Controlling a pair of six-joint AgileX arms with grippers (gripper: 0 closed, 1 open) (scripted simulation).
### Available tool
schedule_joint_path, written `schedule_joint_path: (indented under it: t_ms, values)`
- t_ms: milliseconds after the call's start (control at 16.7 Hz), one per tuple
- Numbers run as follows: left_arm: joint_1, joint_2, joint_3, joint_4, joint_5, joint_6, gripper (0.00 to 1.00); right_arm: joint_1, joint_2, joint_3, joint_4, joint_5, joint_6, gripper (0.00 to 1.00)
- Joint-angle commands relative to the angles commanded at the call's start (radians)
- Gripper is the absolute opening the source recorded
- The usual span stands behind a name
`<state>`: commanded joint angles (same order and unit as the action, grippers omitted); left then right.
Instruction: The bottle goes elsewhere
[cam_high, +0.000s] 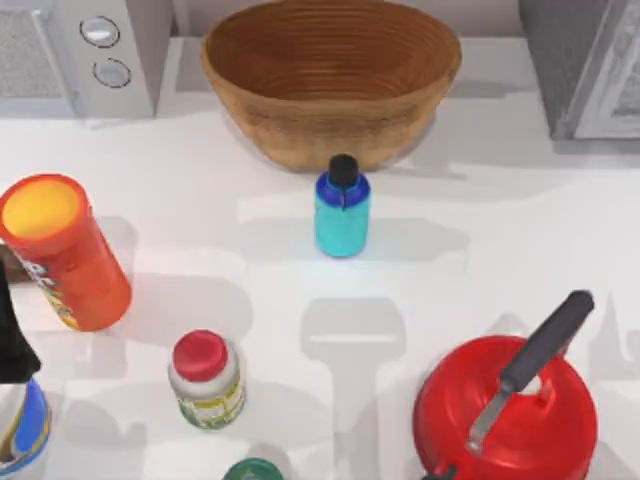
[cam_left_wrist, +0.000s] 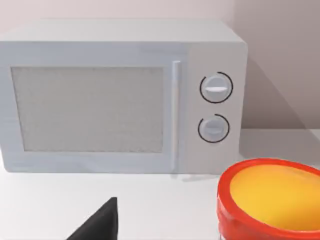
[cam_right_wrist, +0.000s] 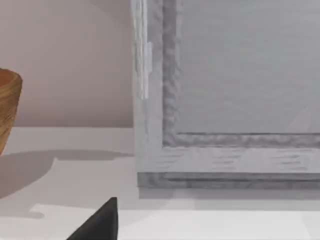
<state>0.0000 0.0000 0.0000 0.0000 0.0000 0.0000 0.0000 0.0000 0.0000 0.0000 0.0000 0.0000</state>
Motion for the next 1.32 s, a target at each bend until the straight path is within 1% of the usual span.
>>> schedule_joint_path:
  t_ms: [240, 480, 660, 1080, 1320]
  values:
    - [0.0, 0.0, 0.0, 0.0, 0.0, 0.0, 1.0, 0.02, 0.033, 0.032, 0.013, -0.014, -0.012, 1.0]
    - [0.0, 0.0, 0.0, 0.0, 0.0, 0.0, 1.0, 0.112, 0.223, 0.176, 0.063, -0.069, -0.059, 1.0]
    - [0.0, 0.0, 0.0, 0.0, 0.0, 0.0, 1.0, 0.198, 0.474, 0.31, 0.103, -0.11, -0.094, 1.0]
    - [0.0, 0.0, 0.0, 0.0, 0.0, 0.0, 1.0, 0.398, 1.241, 0.636, 0.205, -0.16, -0.121, 1.0]
    - [0.0, 0.0, 0.0, 0.0, 0.0, 0.0, 1.0, 0.489, 1.56, 0.768, 0.268, -0.176, -0.121, 1.0]
